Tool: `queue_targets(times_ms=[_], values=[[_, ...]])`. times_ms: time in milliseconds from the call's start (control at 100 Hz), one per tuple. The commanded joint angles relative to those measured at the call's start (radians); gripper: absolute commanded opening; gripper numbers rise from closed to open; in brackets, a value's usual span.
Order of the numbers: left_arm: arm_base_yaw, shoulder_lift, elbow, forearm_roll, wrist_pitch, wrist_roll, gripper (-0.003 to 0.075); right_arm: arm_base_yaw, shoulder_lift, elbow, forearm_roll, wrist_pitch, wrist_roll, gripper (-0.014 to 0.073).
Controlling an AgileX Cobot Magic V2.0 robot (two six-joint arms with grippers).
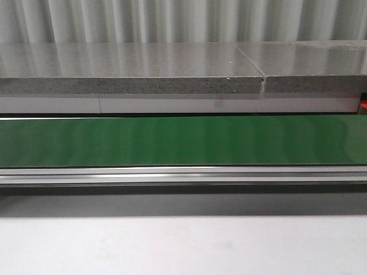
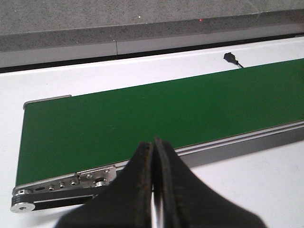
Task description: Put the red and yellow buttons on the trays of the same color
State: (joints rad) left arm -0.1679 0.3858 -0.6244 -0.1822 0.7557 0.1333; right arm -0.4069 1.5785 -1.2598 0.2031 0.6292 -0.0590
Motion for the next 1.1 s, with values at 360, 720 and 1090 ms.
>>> queue_targets(times_ms=[360, 720, 1090], values=[[-0.007, 0.007, -0.026, -0.016, -0.068, -0.002, -0.002, 0.245, -0.166, -0.027, -0.012, 0.033, -0.038, 0.0099], [-0.007, 0.007, -0.026, -0.016, -0.068, -0.002, -0.002, 0.349, -0.254, 0.007, -0.013, 0.072, -0.038, 0.0099], [-0.007, 0.007, -0.026, -0.016, -0.068, -0.002, -0.002, 0.35, -0.424, 0.149, -0.012, 0.021, -0.038, 0.0098]])
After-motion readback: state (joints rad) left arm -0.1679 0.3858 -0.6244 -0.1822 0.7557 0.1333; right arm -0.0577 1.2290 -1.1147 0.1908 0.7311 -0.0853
